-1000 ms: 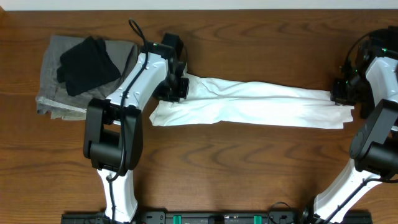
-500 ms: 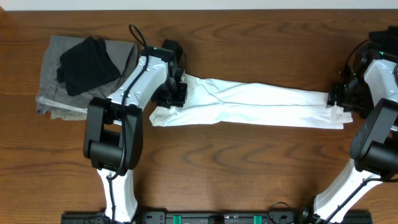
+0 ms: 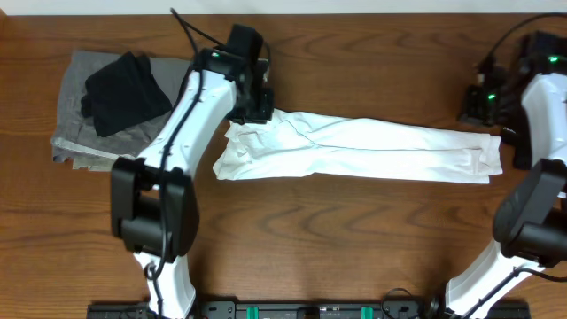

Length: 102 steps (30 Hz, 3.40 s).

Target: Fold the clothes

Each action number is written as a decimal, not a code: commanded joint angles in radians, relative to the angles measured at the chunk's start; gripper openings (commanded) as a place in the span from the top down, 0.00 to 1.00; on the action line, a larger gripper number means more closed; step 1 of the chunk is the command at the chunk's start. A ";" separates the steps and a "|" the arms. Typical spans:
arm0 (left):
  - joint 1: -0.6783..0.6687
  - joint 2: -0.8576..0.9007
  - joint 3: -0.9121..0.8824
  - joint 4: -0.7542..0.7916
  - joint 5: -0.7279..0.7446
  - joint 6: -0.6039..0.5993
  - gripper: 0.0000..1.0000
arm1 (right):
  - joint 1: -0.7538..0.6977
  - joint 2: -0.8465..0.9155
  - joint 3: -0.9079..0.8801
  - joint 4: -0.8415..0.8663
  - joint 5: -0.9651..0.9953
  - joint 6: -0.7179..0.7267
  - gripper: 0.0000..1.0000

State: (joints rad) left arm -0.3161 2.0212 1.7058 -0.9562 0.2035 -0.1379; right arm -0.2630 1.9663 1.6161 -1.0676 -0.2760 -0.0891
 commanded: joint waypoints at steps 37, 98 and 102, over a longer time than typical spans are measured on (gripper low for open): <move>-0.004 0.187 -0.020 0.041 -0.002 -0.006 0.72 | 0.209 -0.047 -0.352 0.332 -0.027 -0.079 0.99; 0.071 0.094 0.069 0.165 -0.137 -0.082 0.86 | 0.091 0.068 -0.084 0.361 -0.067 -0.006 0.95; 0.068 0.054 0.068 0.165 -0.131 -0.082 0.85 | 0.117 0.068 0.033 0.252 -0.105 -0.013 0.96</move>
State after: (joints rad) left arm -0.2512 2.1365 1.7473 -0.7876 0.0853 -0.2131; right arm -0.1772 2.0388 1.5780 -0.7799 -0.3195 -0.0830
